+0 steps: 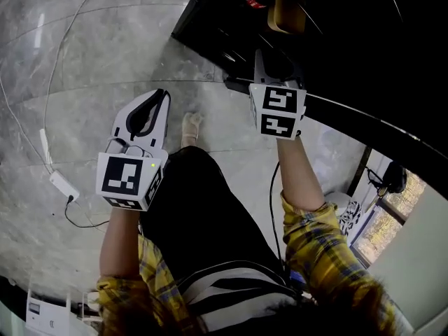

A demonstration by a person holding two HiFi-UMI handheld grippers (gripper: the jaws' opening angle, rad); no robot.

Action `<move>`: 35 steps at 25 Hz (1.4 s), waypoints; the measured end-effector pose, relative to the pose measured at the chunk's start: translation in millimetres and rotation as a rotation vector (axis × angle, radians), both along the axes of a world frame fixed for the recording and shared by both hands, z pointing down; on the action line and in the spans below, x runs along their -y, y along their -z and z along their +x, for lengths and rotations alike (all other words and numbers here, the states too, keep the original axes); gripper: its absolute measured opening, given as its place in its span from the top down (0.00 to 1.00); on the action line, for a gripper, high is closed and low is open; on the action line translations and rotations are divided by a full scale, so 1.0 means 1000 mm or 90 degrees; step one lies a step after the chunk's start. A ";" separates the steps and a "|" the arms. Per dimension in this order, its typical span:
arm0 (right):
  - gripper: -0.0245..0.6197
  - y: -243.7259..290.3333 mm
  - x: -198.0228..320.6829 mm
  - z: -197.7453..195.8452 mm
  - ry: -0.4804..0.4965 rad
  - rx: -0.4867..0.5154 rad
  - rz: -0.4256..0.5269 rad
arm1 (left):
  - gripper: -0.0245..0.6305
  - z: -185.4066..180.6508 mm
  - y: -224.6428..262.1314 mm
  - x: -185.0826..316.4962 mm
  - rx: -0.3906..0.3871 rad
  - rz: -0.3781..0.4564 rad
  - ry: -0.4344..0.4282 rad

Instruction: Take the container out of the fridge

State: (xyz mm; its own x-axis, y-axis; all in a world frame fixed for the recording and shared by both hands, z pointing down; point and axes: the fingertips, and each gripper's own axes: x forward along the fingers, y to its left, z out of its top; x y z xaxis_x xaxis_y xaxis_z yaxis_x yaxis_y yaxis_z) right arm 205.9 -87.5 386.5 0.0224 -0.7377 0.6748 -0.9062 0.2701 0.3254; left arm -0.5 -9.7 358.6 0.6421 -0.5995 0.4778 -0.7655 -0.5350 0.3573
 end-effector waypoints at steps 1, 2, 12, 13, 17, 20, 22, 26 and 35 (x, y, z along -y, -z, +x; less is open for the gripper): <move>0.81 -0.004 0.004 0.003 -0.001 -0.002 -0.001 | 0.91 0.003 -0.004 0.003 0.000 0.001 0.002; 0.81 -0.007 0.008 0.006 -0.001 -0.005 -0.003 | 0.91 0.006 -0.007 0.006 -0.001 0.000 0.004; 0.81 -0.043 0.050 0.052 -0.033 -0.054 -0.001 | 0.91 0.022 -0.044 0.027 -0.002 -0.020 0.033; 0.81 -0.047 0.053 0.054 -0.032 -0.057 -0.005 | 0.91 0.023 -0.046 0.029 -0.005 -0.022 0.037; 0.81 -0.061 0.068 0.061 -0.029 -0.069 -0.013 | 0.91 0.032 -0.053 0.040 -0.017 -0.020 0.046; 0.80 -0.070 0.075 0.068 -0.036 -0.076 -0.018 | 0.91 0.040 -0.059 0.045 -0.017 -0.021 0.039; 0.80 -0.075 0.080 0.073 -0.040 -0.077 -0.022 | 0.91 0.041 -0.063 0.048 -0.016 -0.021 0.039; 0.80 -0.083 0.089 0.078 -0.039 -0.077 -0.028 | 0.91 0.042 -0.070 0.054 -0.018 -0.018 0.049; 0.80 -0.099 0.097 0.090 -0.072 -0.094 -0.057 | 0.91 0.051 -0.078 0.054 -0.024 -0.021 0.056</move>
State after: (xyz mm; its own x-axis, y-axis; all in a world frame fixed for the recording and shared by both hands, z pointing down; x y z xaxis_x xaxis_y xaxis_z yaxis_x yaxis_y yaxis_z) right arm 296.3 -184.8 485.7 0.2055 -0.6624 0.7204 -0.8763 0.2031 0.4368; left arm 50.4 -64.1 437.0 0.6057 -0.6386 0.4746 -0.7946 -0.4538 0.4034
